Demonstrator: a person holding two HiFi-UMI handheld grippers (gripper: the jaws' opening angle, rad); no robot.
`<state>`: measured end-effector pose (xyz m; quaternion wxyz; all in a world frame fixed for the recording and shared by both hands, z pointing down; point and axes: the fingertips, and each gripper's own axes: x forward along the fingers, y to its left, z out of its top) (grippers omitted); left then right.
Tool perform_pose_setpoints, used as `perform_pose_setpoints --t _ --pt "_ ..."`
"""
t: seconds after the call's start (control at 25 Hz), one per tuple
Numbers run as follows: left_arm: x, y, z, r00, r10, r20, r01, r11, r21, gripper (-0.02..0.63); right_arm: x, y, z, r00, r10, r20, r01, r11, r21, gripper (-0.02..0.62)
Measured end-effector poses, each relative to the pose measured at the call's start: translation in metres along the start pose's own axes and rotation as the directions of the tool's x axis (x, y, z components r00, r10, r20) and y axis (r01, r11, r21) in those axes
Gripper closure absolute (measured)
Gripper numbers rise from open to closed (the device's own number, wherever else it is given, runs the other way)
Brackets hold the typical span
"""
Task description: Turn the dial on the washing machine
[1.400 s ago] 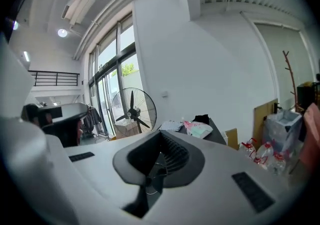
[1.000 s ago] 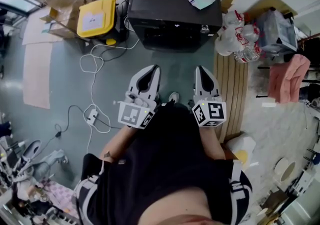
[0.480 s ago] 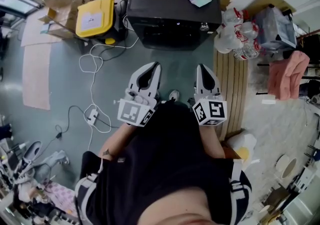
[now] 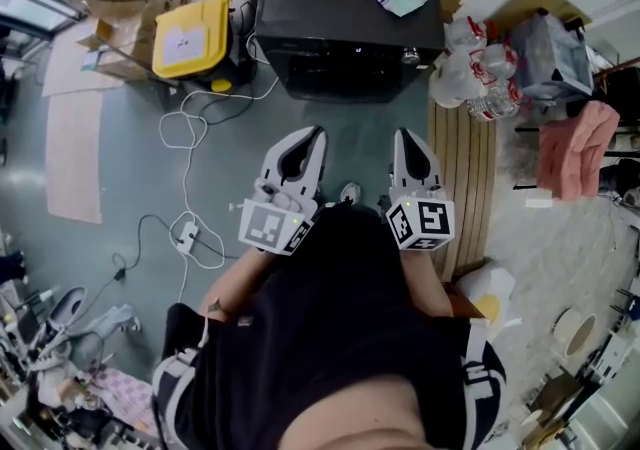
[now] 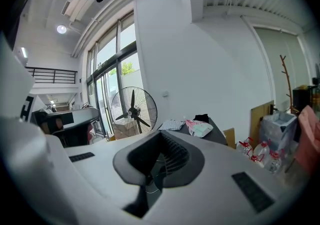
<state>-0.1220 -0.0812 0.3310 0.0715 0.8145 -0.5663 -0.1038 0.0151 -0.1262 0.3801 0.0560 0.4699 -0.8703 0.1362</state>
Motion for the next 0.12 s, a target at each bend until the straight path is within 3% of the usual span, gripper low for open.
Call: perform_pose_setpoints --t 0.12 --pt "0.0028 0.0029 0.0025 1.000 -0.004 0.004 0.004 1.000 0.000 0.578 0.0041 -0.0014 0.0013 1.000 -0.007 0.002 0.007 1.000 0.006 0.571"
